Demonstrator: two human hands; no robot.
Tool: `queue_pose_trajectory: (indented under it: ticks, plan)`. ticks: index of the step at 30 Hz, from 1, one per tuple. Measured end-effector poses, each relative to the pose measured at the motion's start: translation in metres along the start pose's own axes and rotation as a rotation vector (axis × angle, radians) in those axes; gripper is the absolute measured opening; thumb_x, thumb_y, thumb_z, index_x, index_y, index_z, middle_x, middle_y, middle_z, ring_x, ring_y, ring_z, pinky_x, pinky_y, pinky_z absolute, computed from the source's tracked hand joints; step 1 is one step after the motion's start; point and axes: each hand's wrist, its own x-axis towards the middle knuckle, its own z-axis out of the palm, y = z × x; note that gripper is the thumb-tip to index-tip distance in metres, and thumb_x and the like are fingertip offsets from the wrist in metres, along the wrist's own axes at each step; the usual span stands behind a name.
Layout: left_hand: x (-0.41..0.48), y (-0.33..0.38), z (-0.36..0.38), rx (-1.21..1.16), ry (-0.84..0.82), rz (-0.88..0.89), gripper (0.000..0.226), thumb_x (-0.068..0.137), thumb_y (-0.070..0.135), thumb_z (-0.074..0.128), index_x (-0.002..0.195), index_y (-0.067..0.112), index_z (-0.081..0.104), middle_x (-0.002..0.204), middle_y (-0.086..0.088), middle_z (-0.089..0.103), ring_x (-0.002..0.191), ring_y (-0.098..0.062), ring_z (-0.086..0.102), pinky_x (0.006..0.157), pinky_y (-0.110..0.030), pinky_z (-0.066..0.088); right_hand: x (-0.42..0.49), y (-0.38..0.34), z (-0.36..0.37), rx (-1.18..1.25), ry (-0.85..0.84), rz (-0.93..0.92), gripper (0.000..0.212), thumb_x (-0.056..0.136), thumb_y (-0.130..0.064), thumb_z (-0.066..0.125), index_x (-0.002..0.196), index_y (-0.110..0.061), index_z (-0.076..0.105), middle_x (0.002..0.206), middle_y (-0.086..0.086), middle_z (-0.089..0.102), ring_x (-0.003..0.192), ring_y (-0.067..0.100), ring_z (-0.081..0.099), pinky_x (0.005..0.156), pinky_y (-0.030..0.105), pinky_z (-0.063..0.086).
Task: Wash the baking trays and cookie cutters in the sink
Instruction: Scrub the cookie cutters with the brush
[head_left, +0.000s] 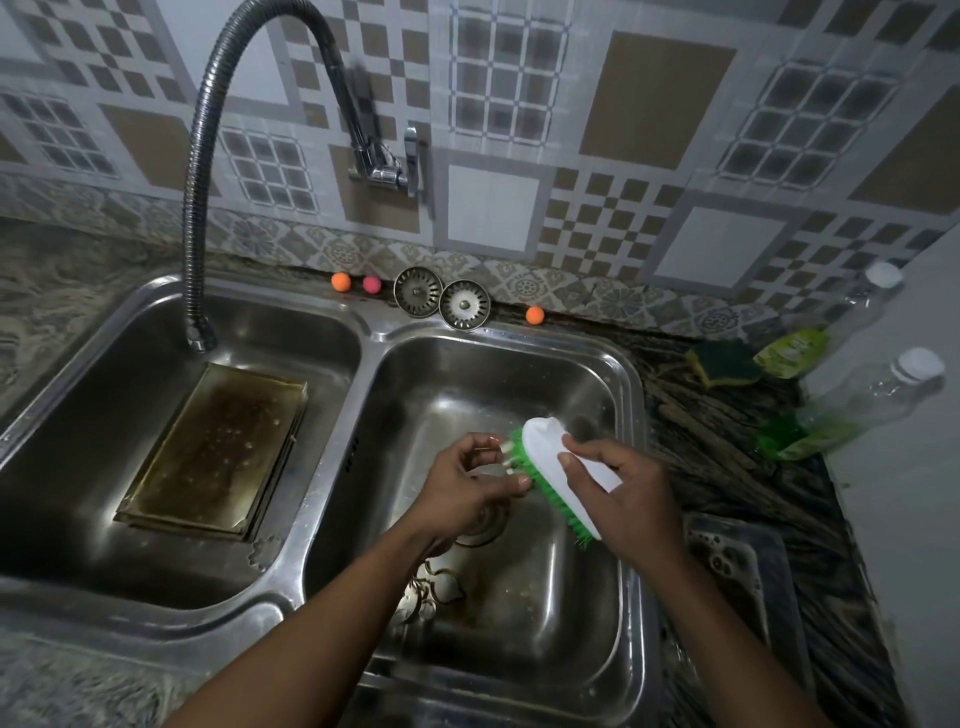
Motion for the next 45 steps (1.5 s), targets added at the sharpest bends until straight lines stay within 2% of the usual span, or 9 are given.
queue_pose_trajectory:
  ticks: [5, 10, 16, 19, 23, 27, 33, 38, 45]
  plan:
    - [-0.003, 0.006, 0.012, -0.383, 0.015, -0.170, 0.021, 0.084, 0.010, 0.070, 0.103, 0.006, 0.061, 0.091, -0.012, 0.070, 0.073, -0.024, 0.068, 0.062, -0.033, 0.057, -0.005, 0.001, 0.003, -0.008, 0.031, 0.039, 0.017, 0.085, -0.026, 0.073, 0.101, -0.028, 0.075, 0.101, -0.020, 0.071, 0.096, -0.004, 0.065, 0.083, 0.022, 0.053]
    - [0.000, 0.011, 0.024, -0.480, 0.152, -0.291, 0.008, 0.090, 0.012, 0.066, 0.099, 0.010, 0.064, 0.086, -0.011, 0.074, 0.072, -0.023, 0.070, 0.060, -0.033, 0.059, -0.020, -0.005, 0.011, -0.014, 0.090, -0.102, 0.018, 0.084, -0.010, 0.073, 0.100, -0.016, 0.075, 0.101, -0.024, 0.067, 0.097, -0.009, 0.063, 0.082, 0.006, 0.045]
    - [0.001, 0.005, 0.032, -0.555, 0.233, -0.421, 0.038, 0.090, 0.032, 0.068, 0.115, 0.003, 0.066, 0.108, -0.015, 0.073, 0.095, -0.029, 0.071, 0.066, -0.037, 0.060, -0.028, -0.005, 0.019, -0.101, 0.125, -0.176, 0.016, 0.084, -0.012, 0.073, 0.100, -0.015, 0.076, 0.098, -0.021, 0.067, 0.093, -0.011, 0.061, 0.077, 0.006, 0.045]
    - [-0.001, 0.002, 0.032, -0.613, 0.273, -0.414, 0.039, 0.091, 0.028, 0.068, 0.114, -0.002, 0.062, 0.099, -0.015, 0.074, 0.084, -0.027, 0.074, 0.066, -0.035, 0.060, -0.020, -0.002, 0.019, -0.102, 0.170, -0.115, 0.015, 0.086, -0.019, 0.070, 0.101, -0.017, 0.076, 0.100, -0.015, 0.071, 0.094, -0.007, 0.063, 0.079, 0.014, 0.050]
    - [0.000, 0.003, 0.033, -0.606, 0.323, -0.444, 0.036, 0.090, 0.037, 0.067, 0.100, 0.002, 0.065, 0.082, -0.014, 0.072, 0.065, -0.026, 0.070, 0.065, -0.036, 0.059, -0.023, -0.007, 0.028, -0.033, 0.095, -0.088, 0.016, 0.085, -0.013, 0.072, 0.100, -0.018, 0.075, 0.101, -0.019, 0.070, 0.097, -0.008, 0.063, 0.083, 0.010, 0.048]
    - [0.002, -0.005, 0.031, -0.572, 0.337, -0.412, 0.040, 0.092, 0.036, 0.065, 0.115, 0.003, 0.065, 0.089, -0.013, 0.075, 0.075, -0.026, 0.071, 0.071, -0.036, 0.058, -0.020, -0.006, 0.040, 0.012, 0.132, 0.006, 0.014, 0.086, -0.011, 0.071, 0.099, -0.016, 0.075, 0.103, -0.016, 0.069, 0.098, -0.014, 0.060, 0.083, 0.006, 0.045]
    - [0.002, -0.004, 0.028, -0.509, 0.351, -0.427, 0.037, 0.090, 0.034, 0.069, 0.112, 0.003, 0.067, 0.093, -0.016, 0.075, 0.082, -0.031, 0.069, 0.068, -0.036, 0.057, -0.022, -0.007, 0.052, 0.027, 0.141, 0.003, 0.014, 0.085, -0.010, 0.072, 0.098, -0.014, 0.076, 0.100, -0.014, 0.069, 0.096, -0.015, 0.060, 0.081, 0.003, 0.043]
    - [-0.001, -0.005, 0.024, -0.519, 0.337, -0.464, 0.032, 0.094, 0.033, 0.063, 0.100, 0.002, 0.064, 0.064, -0.008, 0.069, 0.055, -0.019, 0.064, 0.051, -0.026, 0.053, -0.019, -0.008, 0.045, 0.071, 0.158, 0.058, 0.013, 0.086, -0.011, 0.072, 0.097, -0.016, 0.075, 0.099, -0.021, 0.067, 0.096, -0.018, 0.059, 0.081, 0.001, 0.041]
    - [-0.004, -0.009, 0.025, -0.469, 0.307, -0.425, 0.020, 0.093, 0.023, 0.067, 0.097, 0.004, 0.061, 0.054, -0.002, 0.063, 0.054, -0.016, 0.063, 0.080, -0.040, 0.059, -0.009, 0.000, 0.042, 0.098, 0.176, 0.181, 0.013, 0.087, -0.021, 0.071, 0.099, -0.024, 0.075, 0.098, -0.020, 0.069, 0.096, -0.017, 0.059, 0.085, 0.005, 0.044]
